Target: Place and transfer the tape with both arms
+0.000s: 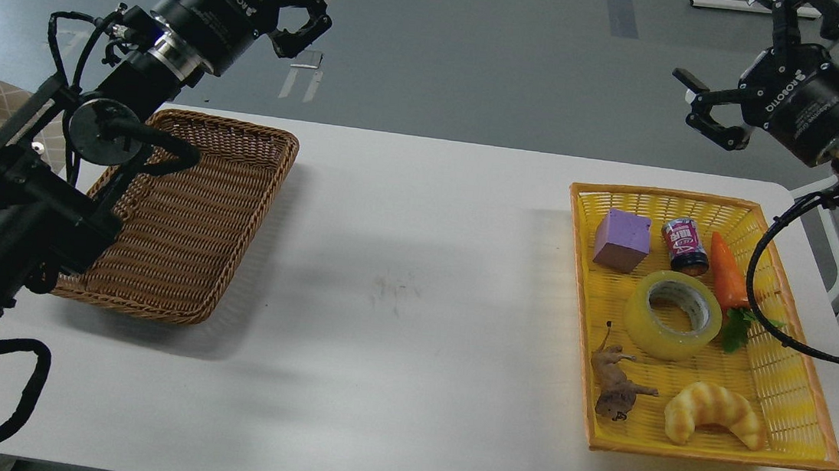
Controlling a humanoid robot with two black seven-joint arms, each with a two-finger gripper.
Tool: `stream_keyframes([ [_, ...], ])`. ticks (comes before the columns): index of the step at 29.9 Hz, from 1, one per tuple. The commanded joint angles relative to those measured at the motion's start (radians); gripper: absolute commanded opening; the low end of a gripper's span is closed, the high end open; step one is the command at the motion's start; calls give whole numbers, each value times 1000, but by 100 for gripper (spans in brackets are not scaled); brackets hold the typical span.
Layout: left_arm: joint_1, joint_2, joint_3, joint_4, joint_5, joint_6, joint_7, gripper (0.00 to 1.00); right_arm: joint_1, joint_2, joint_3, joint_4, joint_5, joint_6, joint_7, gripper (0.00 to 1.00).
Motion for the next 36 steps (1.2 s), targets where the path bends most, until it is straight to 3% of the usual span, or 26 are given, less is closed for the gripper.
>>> stream_keyframes([
  [1,0,0,1,0,1,0,-7,98,2,0,0,0,0,0,0,100],
  [19,-8,6,9,-3,3,0,2,98,3,20,19,8,7,0,4,100],
  [36,-6,-2,-11,1,1,0,-18,98,-7,85,135,6,7,0,7,100],
])
